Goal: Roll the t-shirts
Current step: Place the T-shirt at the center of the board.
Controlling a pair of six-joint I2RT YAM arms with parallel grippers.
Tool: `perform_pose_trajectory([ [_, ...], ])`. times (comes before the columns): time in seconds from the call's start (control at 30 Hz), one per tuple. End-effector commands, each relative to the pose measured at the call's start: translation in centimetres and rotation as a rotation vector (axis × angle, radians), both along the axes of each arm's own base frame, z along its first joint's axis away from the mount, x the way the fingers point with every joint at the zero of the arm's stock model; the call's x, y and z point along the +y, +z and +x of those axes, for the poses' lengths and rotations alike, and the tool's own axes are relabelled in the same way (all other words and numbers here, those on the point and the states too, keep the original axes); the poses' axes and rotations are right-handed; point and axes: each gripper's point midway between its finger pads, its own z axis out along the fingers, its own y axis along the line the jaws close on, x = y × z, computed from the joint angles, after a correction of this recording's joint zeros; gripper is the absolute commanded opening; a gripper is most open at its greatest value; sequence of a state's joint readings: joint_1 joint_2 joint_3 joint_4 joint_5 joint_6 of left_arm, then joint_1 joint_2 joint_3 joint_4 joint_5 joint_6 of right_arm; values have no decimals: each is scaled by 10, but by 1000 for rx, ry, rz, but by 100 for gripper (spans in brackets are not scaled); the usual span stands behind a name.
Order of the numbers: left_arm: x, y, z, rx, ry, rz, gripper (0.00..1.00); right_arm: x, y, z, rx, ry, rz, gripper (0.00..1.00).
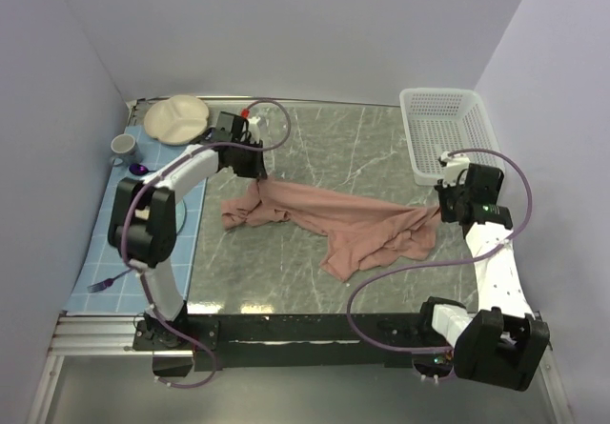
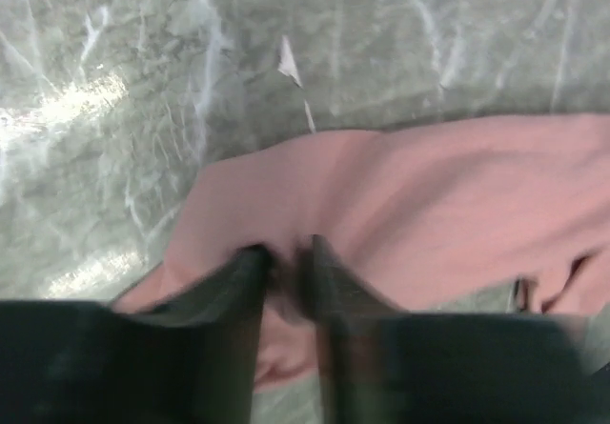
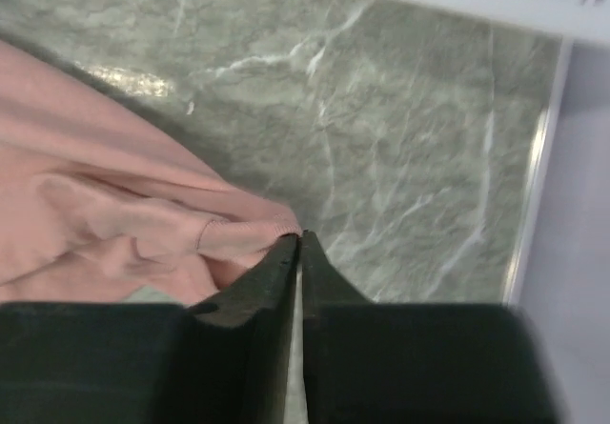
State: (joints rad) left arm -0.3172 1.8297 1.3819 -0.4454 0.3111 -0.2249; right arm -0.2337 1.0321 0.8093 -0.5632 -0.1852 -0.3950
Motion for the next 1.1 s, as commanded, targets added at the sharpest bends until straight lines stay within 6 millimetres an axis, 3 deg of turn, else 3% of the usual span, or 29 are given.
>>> perform_pose_trajectory([
  [0.0,-6,29,44,-128,31,-20,43,-7,26,16,-94,90,-100,58],
  [0.07,-4,38,49,-143,56,-13,58,-2,51,17,-151,143,-120,94],
  [0.1,2,47,55,-172,85,4,64,2,60,17,-174,175,-122,100],
  [0.13,6,59,54,-192,103,8,74,10,69,17,-196,231,-117,100],
  [0.23,24,77,49,-210,169,4,87,65,103,6,-284,573,-81,99],
  [0.3,40,72,38,-189,198,9,90,98,99,-4,-256,721,-35,97],
  [0.33,45,85,32,-211,211,-4,97,123,95,-13,-233,864,-45,95],
  [0.37,53,76,23,-184,223,3,99,136,85,-13,-195,929,-31,93],
  [0.43,59,90,10,-217,215,-4,99,157,75,-17,-154,1070,-39,90],
  [0.5,69,89,-1,-219,227,8,99,184,51,-18,-51,1201,-1,83],
  [0.53,74,99,-6,-245,234,4,99,190,48,-21,-7,1281,-15,78],
  [0.57,83,97,-9,-243,254,6,99,206,25,-26,103,1373,10,68],
  [0.63,96,107,-12,-266,286,-5,99,215,15,-35,220,1480,1,57],
  [0.67,111,107,-11,-266,323,-4,99,221,-4,-38,317,1513,25,53],
  [0.83,153,131,-13,-327,422,-13,99,250,-28,-47,366,1681,-14,54],
  [0.87,170,132,-14,-330,464,-11,99,254,-34,-49,392,1705,-19,54],
  [1.07,204,138,-24,-344,552,-33,99,273,-49,-64,465,1806,-13,51],
])
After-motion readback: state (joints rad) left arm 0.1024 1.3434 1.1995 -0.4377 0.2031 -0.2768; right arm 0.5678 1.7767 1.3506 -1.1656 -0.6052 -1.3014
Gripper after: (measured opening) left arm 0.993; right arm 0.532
